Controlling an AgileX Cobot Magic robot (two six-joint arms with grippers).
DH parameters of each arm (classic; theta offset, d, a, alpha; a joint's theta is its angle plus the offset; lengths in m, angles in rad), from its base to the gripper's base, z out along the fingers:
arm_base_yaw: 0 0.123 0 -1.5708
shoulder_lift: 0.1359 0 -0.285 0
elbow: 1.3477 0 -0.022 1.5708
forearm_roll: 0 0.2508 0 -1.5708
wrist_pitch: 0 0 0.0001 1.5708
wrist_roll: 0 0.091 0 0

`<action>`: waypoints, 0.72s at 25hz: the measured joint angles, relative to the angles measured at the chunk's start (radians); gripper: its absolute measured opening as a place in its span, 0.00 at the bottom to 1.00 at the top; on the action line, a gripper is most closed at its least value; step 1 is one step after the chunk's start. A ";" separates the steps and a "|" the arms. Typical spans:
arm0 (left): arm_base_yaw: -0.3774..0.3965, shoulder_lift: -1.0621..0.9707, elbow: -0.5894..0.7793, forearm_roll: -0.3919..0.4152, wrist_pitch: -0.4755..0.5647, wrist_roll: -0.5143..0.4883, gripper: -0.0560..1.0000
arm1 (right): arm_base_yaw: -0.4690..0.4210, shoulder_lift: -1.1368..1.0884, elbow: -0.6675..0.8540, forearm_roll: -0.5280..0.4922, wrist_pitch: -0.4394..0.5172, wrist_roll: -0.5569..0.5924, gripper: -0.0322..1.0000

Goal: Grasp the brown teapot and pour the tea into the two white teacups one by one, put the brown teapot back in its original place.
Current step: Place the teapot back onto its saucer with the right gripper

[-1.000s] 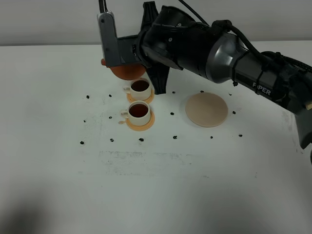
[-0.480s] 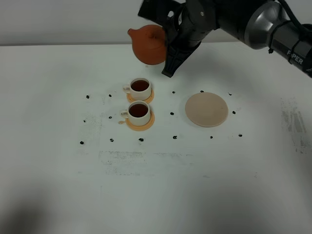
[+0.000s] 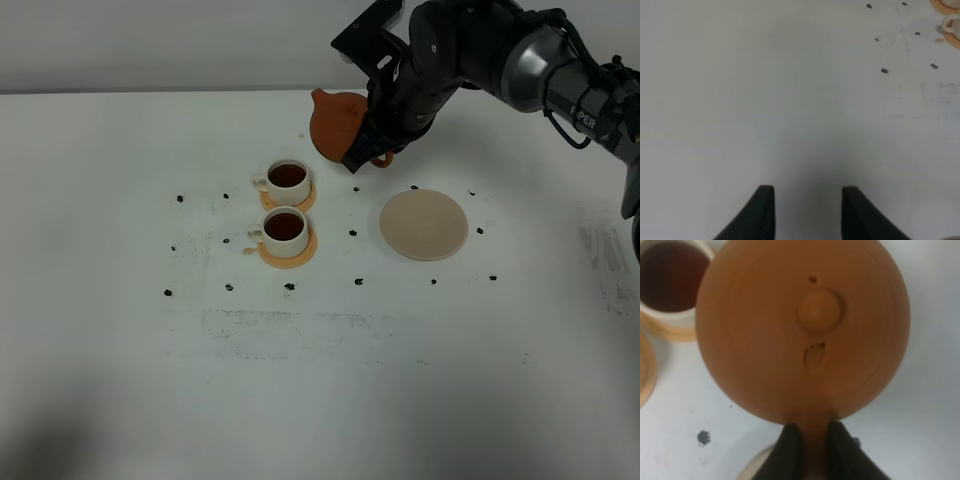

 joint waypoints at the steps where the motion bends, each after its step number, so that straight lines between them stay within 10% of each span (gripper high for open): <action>1: 0.000 0.000 0.000 0.000 0.000 0.000 0.38 | 0.000 0.010 0.000 0.006 -0.001 0.005 0.15; 18: 0.000 0.000 0.000 0.000 0.000 0.000 0.38 | -0.023 0.038 0.000 0.016 -0.019 0.016 0.15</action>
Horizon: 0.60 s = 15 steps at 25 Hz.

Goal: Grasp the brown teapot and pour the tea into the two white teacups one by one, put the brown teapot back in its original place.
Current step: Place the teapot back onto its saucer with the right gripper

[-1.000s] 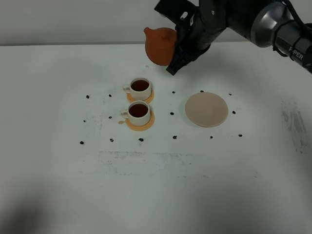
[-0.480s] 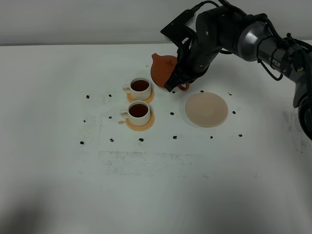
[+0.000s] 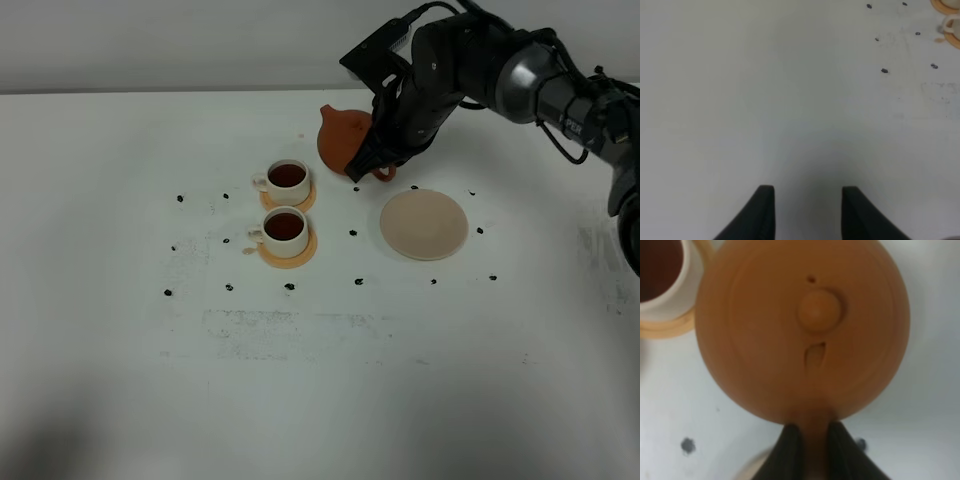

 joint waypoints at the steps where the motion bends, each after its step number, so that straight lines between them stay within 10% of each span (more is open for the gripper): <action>1: 0.000 0.000 0.000 0.000 0.000 0.000 0.38 | -0.002 -0.012 0.000 -0.004 0.014 0.000 0.15; 7: 0.000 0.000 0.000 0.000 0.000 0.000 0.38 | -0.020 -0.112 0.038 -0.014 0.046 0.007 0.15; 15: 0.000 0.000 0.000 0.000 0.000 0.000 0.38 | -0.061 -0.344 0.492 0.059 -0.238 0.037 0.15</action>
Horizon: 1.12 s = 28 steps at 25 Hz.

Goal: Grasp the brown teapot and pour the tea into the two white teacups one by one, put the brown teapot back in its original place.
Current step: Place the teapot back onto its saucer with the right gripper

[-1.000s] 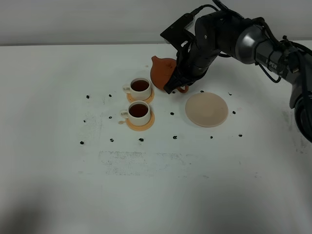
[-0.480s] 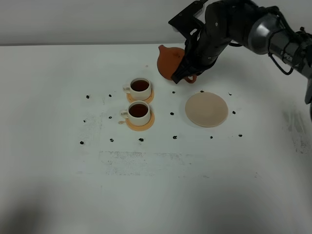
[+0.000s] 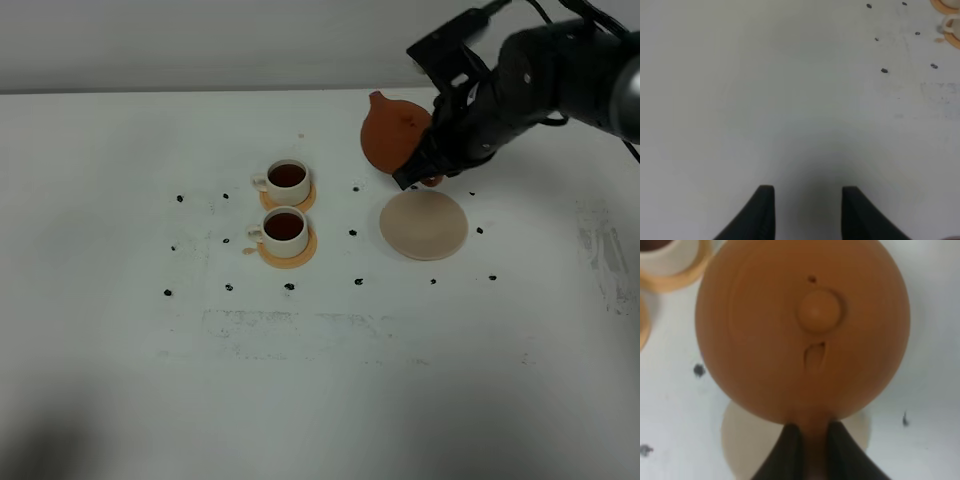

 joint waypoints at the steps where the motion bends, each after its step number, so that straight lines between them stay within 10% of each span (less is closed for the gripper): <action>1: 0.000 0.000 0.000 0.000 0.000 0.000 0.38 | -0.006 -0.020 0.045 0.008 -0.031 0.005 0.15; 11: 0.000 0.000 0.000 0.000 0.000 0.000 0.38 | -0.025 -0.066 0.303 0.073 -0.191 0.020 0.15; 28: 0.000 0.000 0.000 0.000 0.000 0.000 0.38 | -0.025 -0.024 0.316 0.084 -0.221 0.038 0.15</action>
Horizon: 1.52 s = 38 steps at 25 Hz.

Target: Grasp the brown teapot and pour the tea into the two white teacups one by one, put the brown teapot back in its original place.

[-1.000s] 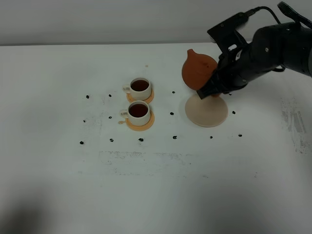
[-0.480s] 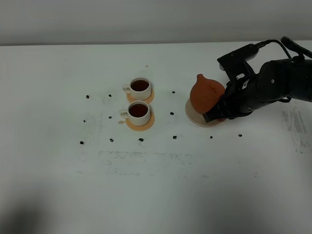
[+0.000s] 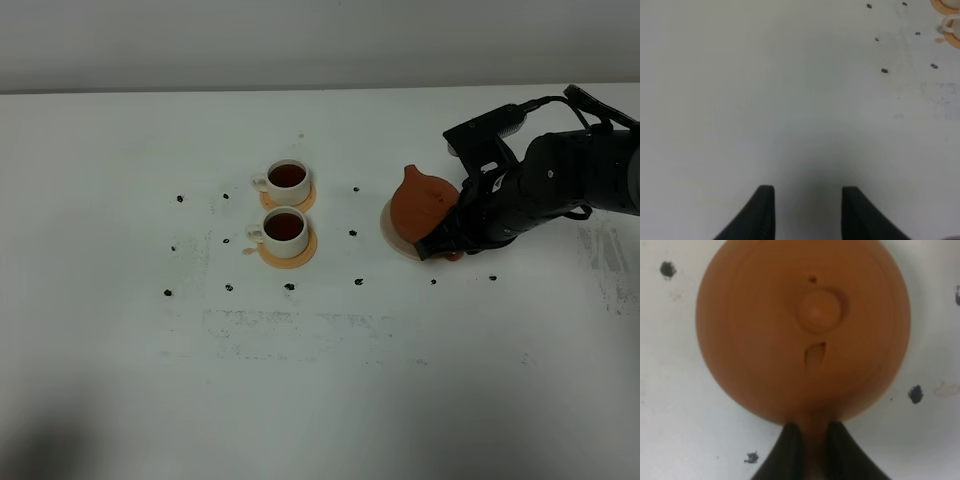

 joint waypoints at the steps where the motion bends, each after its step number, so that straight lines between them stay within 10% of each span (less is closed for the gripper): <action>1: 0.000 0.000 0.000 0.000 0.000 0.000 0.38 | 0.000 0.000 0.000 0.000 0.000 0.000 0.15; 14: 0.000 0.000 0.000 0.000 0.000 0.000 0.38 | 0.000 -0.038 0.001 -0.002 -0.002 0.000 0.49; 38: 0.000 0.000 0.000 0.000 0.000 0.000 0.38 | 0.000 -0.477 0.001 -0.133 0.356 0.031 0.36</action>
